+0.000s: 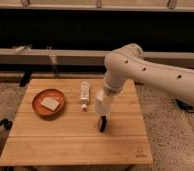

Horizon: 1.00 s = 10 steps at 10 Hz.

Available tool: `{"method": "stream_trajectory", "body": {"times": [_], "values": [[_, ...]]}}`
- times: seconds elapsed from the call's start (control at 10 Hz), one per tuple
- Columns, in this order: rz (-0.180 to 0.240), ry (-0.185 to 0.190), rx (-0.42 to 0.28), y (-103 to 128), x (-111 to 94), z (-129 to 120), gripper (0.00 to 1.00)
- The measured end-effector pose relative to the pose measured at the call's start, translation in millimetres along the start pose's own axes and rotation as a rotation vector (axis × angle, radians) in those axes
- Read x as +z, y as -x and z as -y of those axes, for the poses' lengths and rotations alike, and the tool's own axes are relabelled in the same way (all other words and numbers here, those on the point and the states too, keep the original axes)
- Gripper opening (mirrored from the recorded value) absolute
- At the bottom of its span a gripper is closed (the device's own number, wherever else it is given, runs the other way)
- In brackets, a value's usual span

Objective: Place the ceramic cup over the eraser

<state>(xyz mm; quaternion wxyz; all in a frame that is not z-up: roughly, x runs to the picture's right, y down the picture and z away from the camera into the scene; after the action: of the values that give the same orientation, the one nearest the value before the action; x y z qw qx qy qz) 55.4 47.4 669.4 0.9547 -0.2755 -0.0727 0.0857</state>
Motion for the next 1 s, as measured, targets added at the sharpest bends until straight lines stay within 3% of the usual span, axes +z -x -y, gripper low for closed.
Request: {"method": "stream_trajectory", "body": {"times": [0.7,1.0], "values": [[0.028,0.064,0.01,-7.3,23.8,-43.8,0.02],[0.055,0.073,0.009,3.6,48.2,-45.8,0.28]]}}
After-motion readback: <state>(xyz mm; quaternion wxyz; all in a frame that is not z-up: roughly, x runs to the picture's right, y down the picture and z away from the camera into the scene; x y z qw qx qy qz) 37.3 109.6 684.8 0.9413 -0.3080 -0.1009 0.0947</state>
